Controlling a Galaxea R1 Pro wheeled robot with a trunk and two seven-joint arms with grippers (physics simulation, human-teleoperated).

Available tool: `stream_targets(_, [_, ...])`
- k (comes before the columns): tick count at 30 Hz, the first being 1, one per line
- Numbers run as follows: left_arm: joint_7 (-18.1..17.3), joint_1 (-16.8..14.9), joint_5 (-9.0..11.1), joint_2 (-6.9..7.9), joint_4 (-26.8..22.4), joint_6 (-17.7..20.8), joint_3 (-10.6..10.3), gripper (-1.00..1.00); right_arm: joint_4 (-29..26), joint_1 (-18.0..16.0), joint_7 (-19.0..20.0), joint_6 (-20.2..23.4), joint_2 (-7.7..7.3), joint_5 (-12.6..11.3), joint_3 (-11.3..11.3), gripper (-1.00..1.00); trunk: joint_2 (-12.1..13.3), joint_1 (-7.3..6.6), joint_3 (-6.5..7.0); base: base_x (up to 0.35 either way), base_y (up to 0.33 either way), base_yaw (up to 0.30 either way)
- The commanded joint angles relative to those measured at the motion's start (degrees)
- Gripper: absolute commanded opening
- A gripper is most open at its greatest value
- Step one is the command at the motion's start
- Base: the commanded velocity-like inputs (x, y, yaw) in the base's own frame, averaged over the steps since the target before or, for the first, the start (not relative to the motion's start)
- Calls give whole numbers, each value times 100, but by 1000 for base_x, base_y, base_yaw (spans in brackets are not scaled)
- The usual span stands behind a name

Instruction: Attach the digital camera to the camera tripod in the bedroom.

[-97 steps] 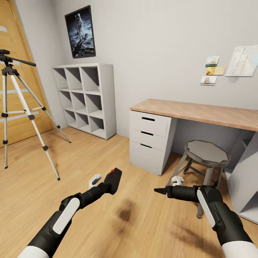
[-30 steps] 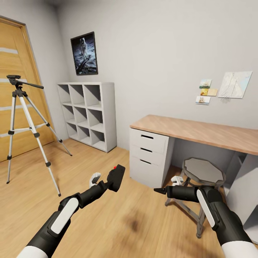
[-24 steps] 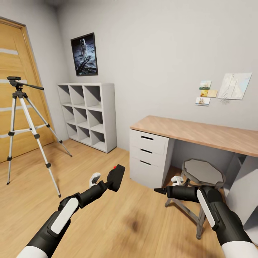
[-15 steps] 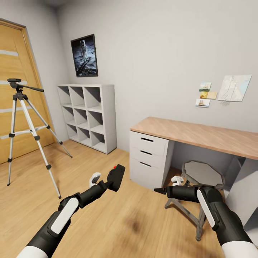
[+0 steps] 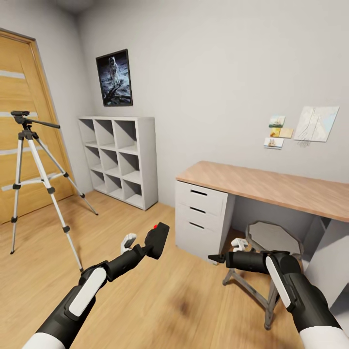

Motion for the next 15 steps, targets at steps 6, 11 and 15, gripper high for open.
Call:
stream_targets(6, [-16, -4, 16, 2, -18, 14, -6, -100, -1, -3, -12, 41, 0, -40, -3, 100, 239, -133, 102, 0, 0, 0])
stream_targets(11, [-16, -4, 16, 1, -11, 14, -6, -100, -1, -3, -12, 42, 1, -40, -3, 100, 440, -243, 192, 0, 0, 0])
stream_targets(15, [-16, -4, 17, 1, -10, 14, -6, -100, -1, -3, -12, 42, 4, -40, -3, 100, 600, -331, 264, 0, 0, 0])
